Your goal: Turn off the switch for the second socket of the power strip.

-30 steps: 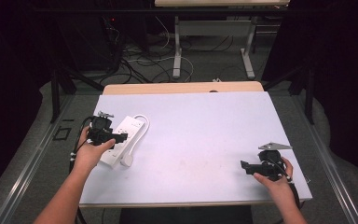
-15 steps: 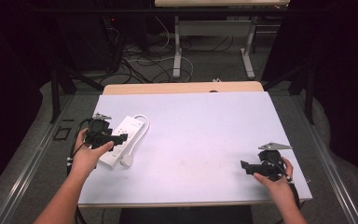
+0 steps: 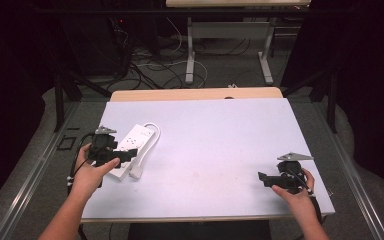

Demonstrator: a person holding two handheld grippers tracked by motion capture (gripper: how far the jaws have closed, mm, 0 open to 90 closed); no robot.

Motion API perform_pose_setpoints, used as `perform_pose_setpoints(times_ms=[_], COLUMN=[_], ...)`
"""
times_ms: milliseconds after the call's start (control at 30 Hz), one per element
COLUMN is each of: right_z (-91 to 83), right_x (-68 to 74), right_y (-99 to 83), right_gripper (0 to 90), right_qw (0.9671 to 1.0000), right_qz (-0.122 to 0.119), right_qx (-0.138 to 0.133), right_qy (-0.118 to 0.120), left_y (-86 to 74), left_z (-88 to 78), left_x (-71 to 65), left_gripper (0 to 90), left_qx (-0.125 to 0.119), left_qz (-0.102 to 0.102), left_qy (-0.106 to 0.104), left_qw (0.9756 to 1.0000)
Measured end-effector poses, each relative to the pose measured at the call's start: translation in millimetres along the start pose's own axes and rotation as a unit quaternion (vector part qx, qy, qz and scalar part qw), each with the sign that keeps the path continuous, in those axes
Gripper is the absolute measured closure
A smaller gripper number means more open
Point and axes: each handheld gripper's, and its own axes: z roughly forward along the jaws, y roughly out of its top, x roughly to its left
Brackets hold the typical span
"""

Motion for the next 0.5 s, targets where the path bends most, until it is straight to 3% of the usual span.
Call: perform_pose_setpoints(times_ms=[133, 200, 500], right_z=[0.0, 0.0, 0.2], right_x=[0.3, 0.3, 0.8], right_y=[0.1, 0.1, -0.1], right_gripper=[16.5, 16.6, 16.5], right_qw=[1.0, 1.0, 1.0], right_qz=[0.0, 0.0, -0.001], right_qx=[0.0, 0.0, 0.001], right_qy=[0.0, 0.0, 0.002], left_y=[-4.2, -5.8, -15.7], left_z=[-2.7, -4.6, -12.1], left_x=[-2.7, -2.5, -4.1], left_gripper=[1.2, 0.4, 0.4], left_qx=[-0.005, -0.011, -0.032], left_qz=[0.002, 0.01, -0.002], left_qy=[-0.002, -0.007, -0.019], left_qw=[1.0, 0.9999, 0.9993])
